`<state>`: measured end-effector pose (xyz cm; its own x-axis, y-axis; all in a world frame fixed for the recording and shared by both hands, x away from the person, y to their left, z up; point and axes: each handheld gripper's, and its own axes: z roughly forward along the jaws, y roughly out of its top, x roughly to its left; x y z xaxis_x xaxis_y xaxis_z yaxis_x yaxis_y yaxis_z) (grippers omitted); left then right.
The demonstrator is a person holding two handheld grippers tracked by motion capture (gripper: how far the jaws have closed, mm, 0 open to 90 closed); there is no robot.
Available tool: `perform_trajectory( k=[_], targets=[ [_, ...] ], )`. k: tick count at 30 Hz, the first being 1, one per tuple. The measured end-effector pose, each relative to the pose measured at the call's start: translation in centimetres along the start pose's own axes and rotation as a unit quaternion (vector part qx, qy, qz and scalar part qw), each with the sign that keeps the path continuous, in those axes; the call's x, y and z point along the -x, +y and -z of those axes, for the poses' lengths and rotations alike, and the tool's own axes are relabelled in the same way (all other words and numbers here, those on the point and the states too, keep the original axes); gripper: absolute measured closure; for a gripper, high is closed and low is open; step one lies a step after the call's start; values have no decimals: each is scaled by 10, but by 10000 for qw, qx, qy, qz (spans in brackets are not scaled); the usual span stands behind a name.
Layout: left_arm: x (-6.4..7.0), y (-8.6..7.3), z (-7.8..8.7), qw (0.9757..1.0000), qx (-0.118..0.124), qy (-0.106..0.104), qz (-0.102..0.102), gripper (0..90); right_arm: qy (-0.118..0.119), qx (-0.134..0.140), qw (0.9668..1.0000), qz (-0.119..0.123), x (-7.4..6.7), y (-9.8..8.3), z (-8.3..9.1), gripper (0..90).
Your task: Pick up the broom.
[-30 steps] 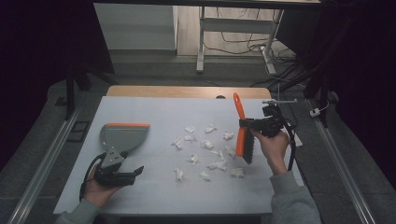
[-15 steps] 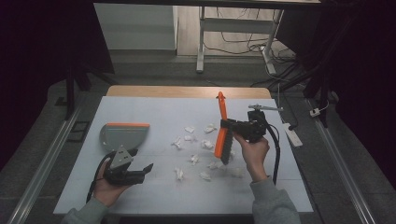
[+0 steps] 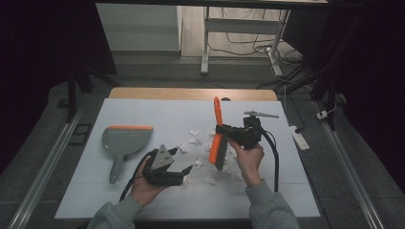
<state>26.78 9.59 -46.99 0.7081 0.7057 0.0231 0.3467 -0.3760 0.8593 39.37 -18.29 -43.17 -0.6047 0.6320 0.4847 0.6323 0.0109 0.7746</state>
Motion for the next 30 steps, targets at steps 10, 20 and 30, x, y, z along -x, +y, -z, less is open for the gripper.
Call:
perform_trajectory(
  k=[10,20,30],
  targets=[
    [11,9,-30,9993,323,-19,197,269,175,602,9976,-277,-14,-11,-7,704],
    [22,5,-58,9987,494,154,21,443,399,821,9946,-487,-22,-20,-11,704],
    [0,6,-55,9980,476,18,414,768,551,999,9916,-605,-24,-24,-11,702]
  ],
)
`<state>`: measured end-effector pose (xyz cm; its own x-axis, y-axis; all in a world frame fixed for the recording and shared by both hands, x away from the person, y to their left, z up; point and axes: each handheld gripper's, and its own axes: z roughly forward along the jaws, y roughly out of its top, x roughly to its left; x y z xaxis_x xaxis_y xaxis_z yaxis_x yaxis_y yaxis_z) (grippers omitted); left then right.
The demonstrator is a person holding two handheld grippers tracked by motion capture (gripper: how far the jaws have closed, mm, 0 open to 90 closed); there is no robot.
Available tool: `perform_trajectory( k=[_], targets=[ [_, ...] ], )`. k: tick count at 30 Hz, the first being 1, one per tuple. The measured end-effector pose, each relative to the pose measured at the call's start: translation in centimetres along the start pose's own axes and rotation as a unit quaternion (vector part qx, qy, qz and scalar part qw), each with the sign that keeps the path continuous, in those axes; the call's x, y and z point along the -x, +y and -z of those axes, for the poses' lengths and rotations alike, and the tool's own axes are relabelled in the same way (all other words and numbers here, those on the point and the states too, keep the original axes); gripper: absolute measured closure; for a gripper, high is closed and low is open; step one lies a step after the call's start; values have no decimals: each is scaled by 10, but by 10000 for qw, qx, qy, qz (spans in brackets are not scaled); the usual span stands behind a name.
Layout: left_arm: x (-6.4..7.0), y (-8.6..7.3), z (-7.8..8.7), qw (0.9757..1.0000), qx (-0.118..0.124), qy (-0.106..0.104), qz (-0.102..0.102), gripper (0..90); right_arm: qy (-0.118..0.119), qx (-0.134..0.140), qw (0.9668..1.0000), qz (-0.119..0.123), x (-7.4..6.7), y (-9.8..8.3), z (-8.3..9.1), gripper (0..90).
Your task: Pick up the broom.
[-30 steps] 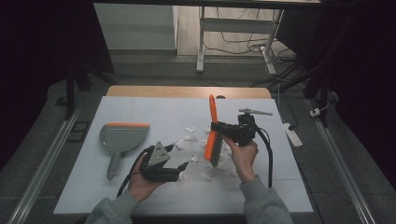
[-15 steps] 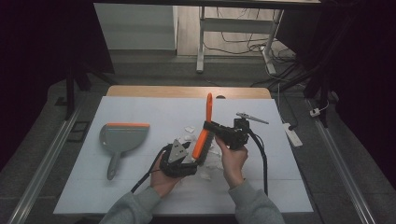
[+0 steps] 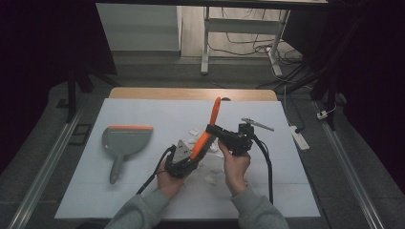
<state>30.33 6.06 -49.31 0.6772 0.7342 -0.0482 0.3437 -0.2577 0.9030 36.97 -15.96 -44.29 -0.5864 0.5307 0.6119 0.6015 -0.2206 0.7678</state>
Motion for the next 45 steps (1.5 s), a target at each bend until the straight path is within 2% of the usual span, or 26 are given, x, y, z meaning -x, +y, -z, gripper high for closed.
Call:
perform_trajectory(
  k=[3,8,11,13,16,19,21,22,23,26,27,30,32,33,36,38,39,41,42,43,45],
  targets=[
    [-6,1,3,9999,-106,-53,49,780,48,-22,10000,-35,0,-1,-2,701],
    [-11,2,6,9998,-131,-113,86,785,104,-89,9999,-60,0,0,-4,688],
    [-20,5,13,9997,-117,-171,139,788,6,-78,9999,143,-3,2,-3,626],
    [-29,5,18,9992,-70,-237,301,789,-69,0,9996,274,-5,4,1,592],
    [-44,7,29,9977,-3,-323,590,790,-17,16,9993,370,-6,7,6,550],
    [-57,10,42,9975,-150,-339,594,789,-23,-125,9983,577,-7,10,11,532],
    [-63,13,49,9975,-281,-389,519,788,-139,-355,9955,862,-7,12,14,503],
    [-63,13,49,9975,-281,-389,519,788,-139,-355,9955,862,-7,12,14,503],
    [-66,14,56,9977,-379,-399,388,788,-345,-543,9900,1252,-8,12,18,485],
    [-70,15,61,9965,-547,-594,225,788,-387,-771,9839,1563,-7,11,23,468],
    [-70,15,61,9965,-547,-594,225,787,-358,-821,9827,1621,-6,11,25,468],
    [-70,16,63,9947,-780,-676,8,787,-253,-1116,9787,1705,-5,11,29,463],
    [-71,17,64,9939,-835,-721,-43,787,-251,-1300,9735,1863,-5,9,31,453],
    [-71,17,65,9927,-900,-798,-77,787,-274,-1375,9707,1951,-6,8,33,451],
    [-73,19,66,9913,-973,-879,-101,787,-290,-1455,9626,2268,-12,5,37,446],
    [-76,21,69,9879,-1195,-959,-222,787,-269,-1553,9563,2461,-17,4,40,440],
    [-76,21,69,9879,-1195,-959,-222,787,-256,-1608,9533,2542,-20,4,41,437],
    [-76,23,71,9850,-1331,-1059,-295,787,-213,-1712,9474,2695,-27,4,44,430],
    [-76,23,71,9850,-1331,-1059,-295,787,-199,-1768,9447,2753,-29,4,45,425],
    [-76,23,72,9842,-1362,-1085,-315,787,-203,-1821,9425,2796,-31,4,45,419],
    [-76,24,71,9825,-1441,-1123,-363,787,-129,-1896,9407,2809,-33,6,47,416]
  ],
)
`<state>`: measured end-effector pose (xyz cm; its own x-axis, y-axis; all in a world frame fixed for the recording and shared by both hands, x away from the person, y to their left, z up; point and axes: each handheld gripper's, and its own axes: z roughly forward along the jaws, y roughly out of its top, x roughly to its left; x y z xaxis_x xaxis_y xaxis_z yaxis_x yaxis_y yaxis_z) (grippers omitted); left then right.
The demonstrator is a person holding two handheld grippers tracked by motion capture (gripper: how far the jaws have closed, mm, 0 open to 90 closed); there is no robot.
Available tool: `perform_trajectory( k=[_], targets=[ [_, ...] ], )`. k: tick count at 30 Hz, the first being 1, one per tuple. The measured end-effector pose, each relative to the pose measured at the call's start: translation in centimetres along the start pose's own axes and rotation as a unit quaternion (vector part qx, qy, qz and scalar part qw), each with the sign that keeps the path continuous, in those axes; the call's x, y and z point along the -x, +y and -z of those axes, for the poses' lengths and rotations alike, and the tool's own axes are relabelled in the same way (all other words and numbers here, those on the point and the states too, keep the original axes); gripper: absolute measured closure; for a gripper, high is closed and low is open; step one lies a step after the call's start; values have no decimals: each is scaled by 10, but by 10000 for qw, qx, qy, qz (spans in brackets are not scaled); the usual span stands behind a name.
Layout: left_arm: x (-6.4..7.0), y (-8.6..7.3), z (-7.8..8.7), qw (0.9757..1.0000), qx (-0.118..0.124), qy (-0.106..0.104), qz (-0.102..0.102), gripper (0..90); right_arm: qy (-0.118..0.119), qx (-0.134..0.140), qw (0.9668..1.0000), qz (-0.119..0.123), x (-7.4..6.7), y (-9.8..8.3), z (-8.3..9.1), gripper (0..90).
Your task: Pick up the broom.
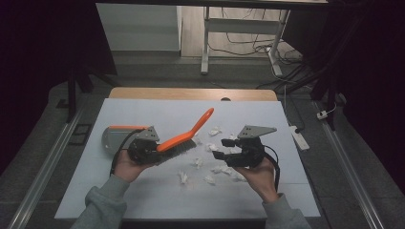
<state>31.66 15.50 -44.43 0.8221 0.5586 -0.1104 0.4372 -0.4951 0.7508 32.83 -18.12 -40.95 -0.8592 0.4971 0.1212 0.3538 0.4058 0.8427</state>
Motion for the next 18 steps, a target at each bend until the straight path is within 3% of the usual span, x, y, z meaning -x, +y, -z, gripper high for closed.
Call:
perform_trajectory(
  k=[4,11,18],
  targets=[
    [3,3,0,9998,-170,-78,-83,786,69,-6,10000,28,0,1,3,415],
    [10,7,-3,9984,-459,-263,-195,786,48,-276,9990,359,-9,7,-1,396],
    [21,11,-17,9945,-811,-538,-391,785,228,-521,9963,643,-23,13,-8,387]
  ],
)
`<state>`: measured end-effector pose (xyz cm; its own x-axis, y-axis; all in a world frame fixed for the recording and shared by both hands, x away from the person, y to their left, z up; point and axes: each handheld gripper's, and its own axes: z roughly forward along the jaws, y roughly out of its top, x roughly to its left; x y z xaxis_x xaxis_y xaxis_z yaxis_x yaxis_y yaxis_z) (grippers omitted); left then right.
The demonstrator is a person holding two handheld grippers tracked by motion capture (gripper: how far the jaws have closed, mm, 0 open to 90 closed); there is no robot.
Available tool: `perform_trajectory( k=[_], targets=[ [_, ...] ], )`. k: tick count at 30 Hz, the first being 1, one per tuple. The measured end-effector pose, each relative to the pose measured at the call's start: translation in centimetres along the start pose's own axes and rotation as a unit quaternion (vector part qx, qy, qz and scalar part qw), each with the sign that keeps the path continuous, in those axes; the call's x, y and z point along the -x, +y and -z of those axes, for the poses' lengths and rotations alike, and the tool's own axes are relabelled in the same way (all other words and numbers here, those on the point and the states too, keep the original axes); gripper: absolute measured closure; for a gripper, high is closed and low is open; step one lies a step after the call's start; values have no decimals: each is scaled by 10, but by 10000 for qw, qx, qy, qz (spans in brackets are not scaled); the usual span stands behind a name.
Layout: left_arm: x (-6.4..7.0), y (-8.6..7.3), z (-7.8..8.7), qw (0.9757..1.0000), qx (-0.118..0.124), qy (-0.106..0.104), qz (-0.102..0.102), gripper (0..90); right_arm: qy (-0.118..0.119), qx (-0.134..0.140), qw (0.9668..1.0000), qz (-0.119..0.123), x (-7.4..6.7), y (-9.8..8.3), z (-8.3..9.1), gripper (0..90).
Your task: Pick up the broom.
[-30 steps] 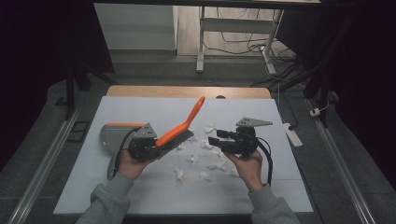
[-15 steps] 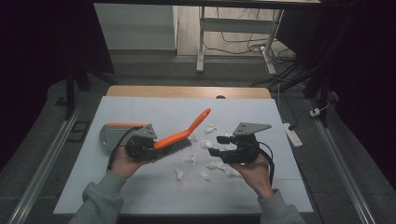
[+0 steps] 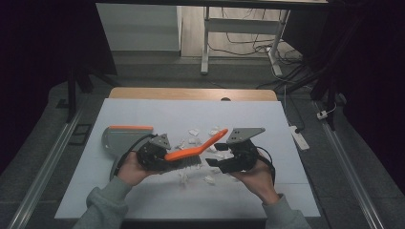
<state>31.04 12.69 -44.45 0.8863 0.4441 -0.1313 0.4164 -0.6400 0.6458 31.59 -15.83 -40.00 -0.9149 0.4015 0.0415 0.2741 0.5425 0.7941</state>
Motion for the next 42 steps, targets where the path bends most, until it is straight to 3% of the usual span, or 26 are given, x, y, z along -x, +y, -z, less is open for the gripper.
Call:
perform_trajectory(
  k=[4,10,16,19,21,22,23,24,25,26,27,29,36,42],
  targets=[
    [9,5,-8,9996,-178,-83,-189,786,26,-166,9998,84,-5,2,-4,377],
    [17,8,-16,9991,-278,-98,-296,785,17,-427,9986,318,-10,5,-8,364],
    [24,12,-24,9980,-399,-180,-455,785,147,-844,9959,277,-6,-1,-20,366],
    [25,12,-26,9974,-431,-263,-524,786,286,-1196,9919,318,-3,-5,-31,367],
    [27,12,-28,9970,-452,-297,-561,786,326,-1279,9906,344,-3,-5,-34,367],
    [27,12,-29,9966,-474,-333,-583,786,386,-1472,9876,395,-5,-7,-38,370],
    [27,13,-29,9961,-492,-366,-634,786,386,-1472,9876,395,-5,-7,-38,370],
    [27,13,-29,9957,-485,-417,-667,786,481,-1627,9841,530,-6,-9,-42,385],
    [28,12,-28,9956,-421,-416,-721,786,481,-1627,9841,530,-6,-9,-42,385],
    [29,13,-27,9951,-406,-446,-778,786,543,-1693,9822,601,-8,-9,-45,396],
    [30,13,-27,9950,-390,-463,-798,786,585,-1763,9798,736,-10,-10,-48,469],
    [32,13,-27,9946,-373,-524,-816,786,521,-1841,9777,865,-12,-11,-48,587],
    [27,11,-26,9933,-315,-736,-834,780,613,-1856,9717,1329,-17,-13,-47,659],
    [22,8,-18,9934,8,-799,-827,752,584,-1742,9737,1346,-22,-8,-43,676]
  ],
)
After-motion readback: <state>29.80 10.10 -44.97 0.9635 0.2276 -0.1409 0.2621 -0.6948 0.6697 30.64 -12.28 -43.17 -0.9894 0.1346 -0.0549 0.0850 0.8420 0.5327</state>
